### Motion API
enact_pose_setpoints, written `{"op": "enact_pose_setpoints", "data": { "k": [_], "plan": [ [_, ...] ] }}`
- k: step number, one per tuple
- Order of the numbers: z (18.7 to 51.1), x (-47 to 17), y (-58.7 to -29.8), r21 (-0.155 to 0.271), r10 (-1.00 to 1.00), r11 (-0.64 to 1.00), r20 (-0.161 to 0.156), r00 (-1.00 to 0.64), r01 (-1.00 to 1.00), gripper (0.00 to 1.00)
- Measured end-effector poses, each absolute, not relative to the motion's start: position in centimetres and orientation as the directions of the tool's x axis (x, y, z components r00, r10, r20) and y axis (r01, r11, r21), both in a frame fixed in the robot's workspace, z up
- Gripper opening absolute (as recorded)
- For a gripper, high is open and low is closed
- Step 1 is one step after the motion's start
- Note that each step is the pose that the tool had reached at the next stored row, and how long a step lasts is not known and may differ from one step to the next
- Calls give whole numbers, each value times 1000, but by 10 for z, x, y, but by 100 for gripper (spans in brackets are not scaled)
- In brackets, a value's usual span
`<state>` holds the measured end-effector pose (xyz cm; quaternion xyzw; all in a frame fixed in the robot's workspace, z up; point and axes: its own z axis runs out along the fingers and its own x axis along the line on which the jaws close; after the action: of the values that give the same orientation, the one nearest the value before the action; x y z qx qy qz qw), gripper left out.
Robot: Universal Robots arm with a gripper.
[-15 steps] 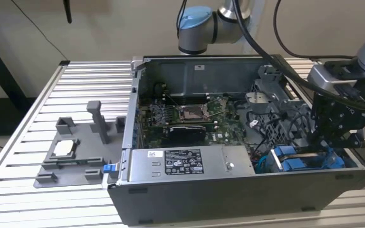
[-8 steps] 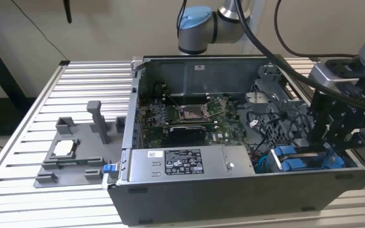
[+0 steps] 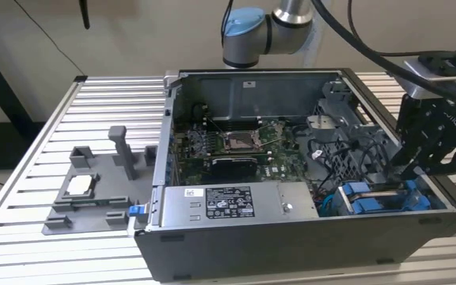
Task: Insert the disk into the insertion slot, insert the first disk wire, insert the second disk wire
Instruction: 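Insert the first disk wire, then insert the second disk wire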
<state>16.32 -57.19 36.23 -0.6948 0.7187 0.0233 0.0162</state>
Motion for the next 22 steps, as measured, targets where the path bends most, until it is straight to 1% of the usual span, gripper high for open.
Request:
{"op": "enact_pose_setpoints", "data": {
  "k": [4, 11, 18, 22],
  "plan": [
    [369, 162, -572, 0, -998, 33, -56, -33, -999, 34],
    [369, 160, -571, -2, -998, 34, -56, -33, -999, 34],
    [370, 155, -558, -6, -998, 34, -56, -33, -999, 34],
    [370, 154, -555, -9, -998, 33, -56, -33, -999, 34]
  ]
}}
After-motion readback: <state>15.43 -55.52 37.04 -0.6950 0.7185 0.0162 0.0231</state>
